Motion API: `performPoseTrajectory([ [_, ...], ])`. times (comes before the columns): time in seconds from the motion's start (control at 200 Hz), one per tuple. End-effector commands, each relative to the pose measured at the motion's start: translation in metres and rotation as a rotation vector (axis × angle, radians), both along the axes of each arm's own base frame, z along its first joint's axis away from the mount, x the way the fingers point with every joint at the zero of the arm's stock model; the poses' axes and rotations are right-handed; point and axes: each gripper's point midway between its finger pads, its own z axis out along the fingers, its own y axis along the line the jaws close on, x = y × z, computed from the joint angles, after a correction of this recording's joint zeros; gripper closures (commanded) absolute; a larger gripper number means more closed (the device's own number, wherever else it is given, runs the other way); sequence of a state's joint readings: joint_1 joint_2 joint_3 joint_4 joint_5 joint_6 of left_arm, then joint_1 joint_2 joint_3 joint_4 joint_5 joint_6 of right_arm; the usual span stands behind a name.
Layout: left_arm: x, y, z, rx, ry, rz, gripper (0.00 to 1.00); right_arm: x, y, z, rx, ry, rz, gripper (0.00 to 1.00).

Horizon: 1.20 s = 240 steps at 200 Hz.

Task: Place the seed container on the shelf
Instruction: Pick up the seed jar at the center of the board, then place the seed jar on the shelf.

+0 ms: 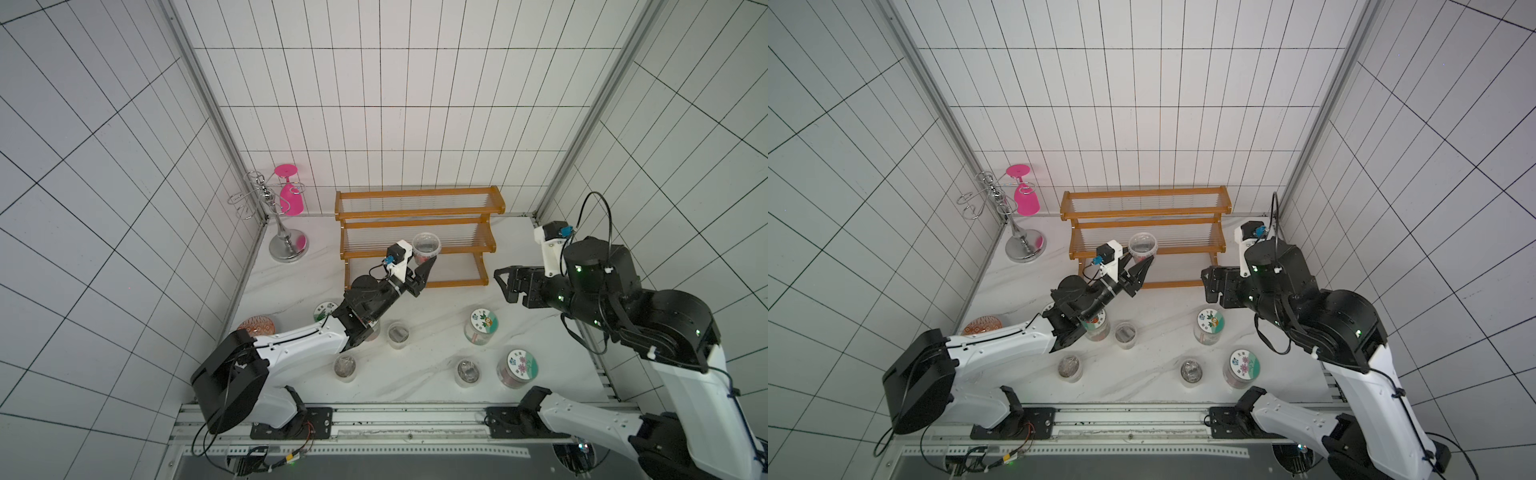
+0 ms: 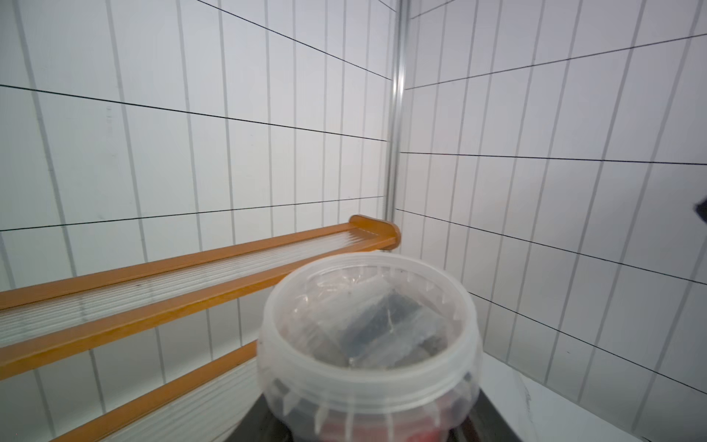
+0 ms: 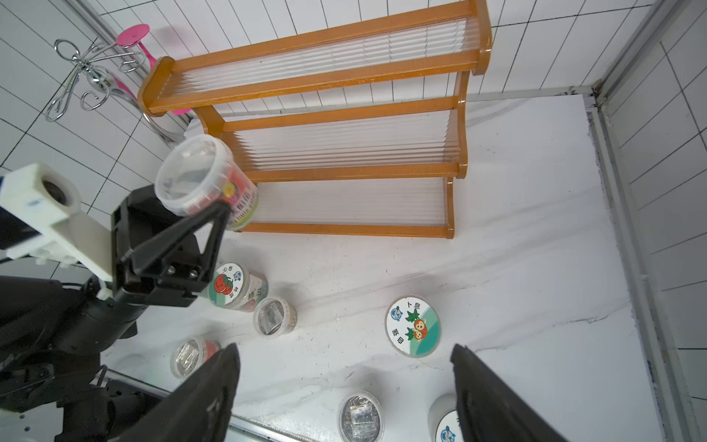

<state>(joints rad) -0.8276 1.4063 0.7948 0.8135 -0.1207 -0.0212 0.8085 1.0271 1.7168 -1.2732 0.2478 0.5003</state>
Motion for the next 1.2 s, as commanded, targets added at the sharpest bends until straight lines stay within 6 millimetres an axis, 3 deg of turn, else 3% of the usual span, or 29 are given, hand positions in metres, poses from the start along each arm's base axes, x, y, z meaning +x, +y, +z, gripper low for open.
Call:
performPoseTrajectory([
  [0.0, 0.031, 0.048, 0.035, -0.095, -0.048, 0.226, 0.47, 0.015, 0.007, -0.019, -0.004, 0.021, -0.047, 0.1],
  [0.225, 0.08, 0.104, 0.048, -0.143, -0.065, 0.439, 0.47, 0.018, 0.024, -0.048, -0.012, 0.093, -0.012, 0.11],
  [0.525, 0.133, 0.139, 0.043, -0.137, -0.045, 0.593, 0.46, 0.021, 0.034, -0.063, -0.024, 0.127, 0.016, 0.1],
  [0.989, 0.177, 0.135, 0.011, -0.005, 0.046, 0.662, 0.46, 0.019, 0.032, -0.071, -0.023, 0.153, 0.008, 0.11],
  [1.194, 0.183, 0.136, 0.005, 0.024, 0.074, 0.681, 0.46, 0.018, 0.026, -0.071, -0.024, 0.155, -0.005, 0.11],
])
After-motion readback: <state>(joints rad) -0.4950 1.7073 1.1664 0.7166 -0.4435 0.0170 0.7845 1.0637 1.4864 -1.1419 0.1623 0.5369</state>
